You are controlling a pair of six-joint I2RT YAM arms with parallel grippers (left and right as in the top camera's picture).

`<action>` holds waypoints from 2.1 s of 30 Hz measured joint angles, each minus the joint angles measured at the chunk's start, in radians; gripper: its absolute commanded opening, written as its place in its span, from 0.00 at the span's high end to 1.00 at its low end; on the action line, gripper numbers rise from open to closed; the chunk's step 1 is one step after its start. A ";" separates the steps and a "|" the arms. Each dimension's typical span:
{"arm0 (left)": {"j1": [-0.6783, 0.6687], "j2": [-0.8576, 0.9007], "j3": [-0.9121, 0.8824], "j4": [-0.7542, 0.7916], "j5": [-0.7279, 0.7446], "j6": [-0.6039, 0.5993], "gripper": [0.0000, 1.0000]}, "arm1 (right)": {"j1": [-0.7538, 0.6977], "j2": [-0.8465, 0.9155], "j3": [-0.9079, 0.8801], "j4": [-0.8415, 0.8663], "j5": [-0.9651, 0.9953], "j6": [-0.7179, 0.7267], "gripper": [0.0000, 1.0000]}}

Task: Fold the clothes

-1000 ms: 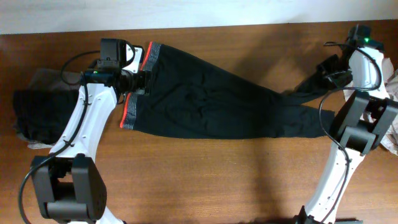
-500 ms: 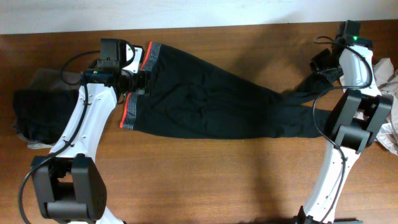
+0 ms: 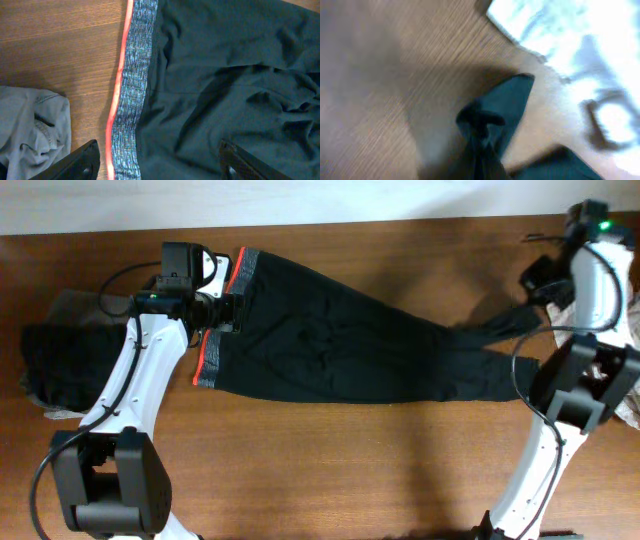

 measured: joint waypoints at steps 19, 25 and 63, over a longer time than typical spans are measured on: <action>0.000 0.000 0.000 0.003 0.000 0.000 0.25 | 0.027 -0.196 0.061 -0.206 0.299 -0.039 0.75; 0.000 0.000 0.000 0.003 0.000 0.000 0.25 | 0.048 -0.196 0.044 -0.180 0.302 -0.053 0.61; 0.000 0.000 0.000 0.002 0.000 0.000 0.24 | -0.175 -0.152 -0.571 0.217 -0.220 -0.229 0.96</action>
